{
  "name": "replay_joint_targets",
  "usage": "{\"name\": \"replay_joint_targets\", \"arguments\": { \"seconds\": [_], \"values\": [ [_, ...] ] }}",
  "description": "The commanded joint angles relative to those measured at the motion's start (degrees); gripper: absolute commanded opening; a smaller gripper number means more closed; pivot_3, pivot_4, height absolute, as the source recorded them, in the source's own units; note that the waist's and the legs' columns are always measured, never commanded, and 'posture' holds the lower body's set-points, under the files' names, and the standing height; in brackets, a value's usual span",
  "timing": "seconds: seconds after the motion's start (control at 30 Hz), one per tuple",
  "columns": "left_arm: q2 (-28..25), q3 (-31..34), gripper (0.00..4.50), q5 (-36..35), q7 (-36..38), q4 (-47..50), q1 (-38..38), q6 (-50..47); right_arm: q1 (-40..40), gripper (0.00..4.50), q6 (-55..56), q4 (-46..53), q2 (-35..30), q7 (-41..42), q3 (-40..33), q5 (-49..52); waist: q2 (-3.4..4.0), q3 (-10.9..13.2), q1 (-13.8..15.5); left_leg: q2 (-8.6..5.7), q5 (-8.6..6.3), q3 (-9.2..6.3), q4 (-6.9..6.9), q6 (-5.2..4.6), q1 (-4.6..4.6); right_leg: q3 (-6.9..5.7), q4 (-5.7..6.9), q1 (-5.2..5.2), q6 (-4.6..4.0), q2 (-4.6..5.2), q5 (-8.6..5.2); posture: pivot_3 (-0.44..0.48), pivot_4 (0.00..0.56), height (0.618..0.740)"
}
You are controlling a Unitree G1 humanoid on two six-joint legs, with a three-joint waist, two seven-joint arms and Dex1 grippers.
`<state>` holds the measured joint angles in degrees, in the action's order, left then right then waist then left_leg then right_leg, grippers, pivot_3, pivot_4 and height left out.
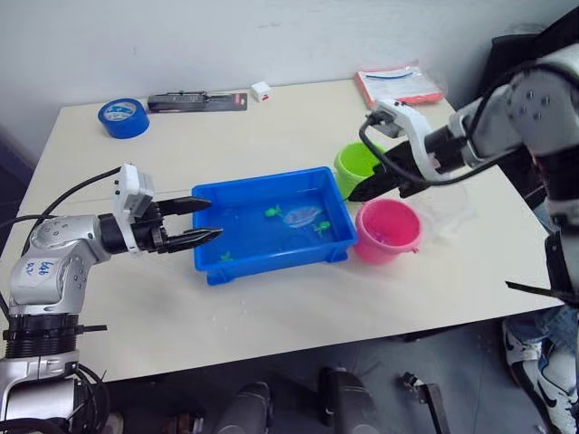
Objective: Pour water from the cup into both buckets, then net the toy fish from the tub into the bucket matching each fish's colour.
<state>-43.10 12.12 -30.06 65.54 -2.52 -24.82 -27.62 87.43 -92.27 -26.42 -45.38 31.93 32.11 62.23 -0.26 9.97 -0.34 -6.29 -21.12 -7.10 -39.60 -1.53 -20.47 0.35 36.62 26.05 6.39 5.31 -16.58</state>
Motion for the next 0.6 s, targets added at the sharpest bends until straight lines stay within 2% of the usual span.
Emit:
{"name": "replay_joint_targets", "arguments": {
  "seconds": [0.03, 0.13, 0.27, 0.33, 0.6],
  "values": [
    [0.0, 1.61, 3.71, -1.51, -0.49, 2.06, 1.0, 0.71, 3.29, 0.79, -0.23, -8.97, 1.3, -9.13, 4.16, 11.06, 0.0, 0.0, -0.14, 0.0, 0.0, 0.0, 0.01, 0.0, 0.0, -0.01, 0.05, 0.01, 0.0, 0.0, 0.0, 0.0, 0.15, 0.74],
    [0.01, 1.9, 3.71, -1.83, -0.81, 2.49, 1.67, 0.69, 4.02, 0.79, -0.23, -13.06, 1.37, -15.95, 8.0, 19.39, 0.0, 0.0, -0.04, -0.01, 0.0, -0.01, 0.0, 0.0, -0.06, -0.03, 0.08, 0.09, 0.0, 0.01, 0.0, 0.0, 0.15, 0.74],
    [-0.02, 1.98, 3.71, -1.93, -0.87, 2.25, 1.99, 0.97, 3.64, 0.79, -0.23, -14.15, 0.86, -24.65, 10.8, 28.3, 0.01, 0.0, -0.06, -0.04, 0.0, -0.07, -0.3, 0.0, -0.69, -0.09, 0.27, 0.62, -0.02, 0.02, 0.01, 0.0, 0.15, 0.74],
    [0.02, 1.95, 3.71, -2.04, -1.05, 2.36, 2.05, 0.93, 3.39, 0.79, -0.23, -14.01, 0.17, -28.32, 11.8, 32.22, 0.01, 0.0, -0.02, -0.06, 0.0, -0.09, -0.35, 0.0, -0.73, -0.14, 0.28, 0.62, -0.02, 0.03, 0.01, 0.0, 0.15, 0.74],
    [0.12, 1.85, 3.71, -2.01, -1.01, 1.81, 2.09, 1.48, 2.25, 0.79, -0.23, -16.05, 0.03, -41.72, 12.39, 41.51, 0.01, 0.0, -0.05, -0.04, 0.0, -0.08, -0.35, 0.0, -0.73, -0.13, 0.27, 0.6, -0.03, 0.02, 0.02, 0.0, 0.15, 0.74]
  ]
}}
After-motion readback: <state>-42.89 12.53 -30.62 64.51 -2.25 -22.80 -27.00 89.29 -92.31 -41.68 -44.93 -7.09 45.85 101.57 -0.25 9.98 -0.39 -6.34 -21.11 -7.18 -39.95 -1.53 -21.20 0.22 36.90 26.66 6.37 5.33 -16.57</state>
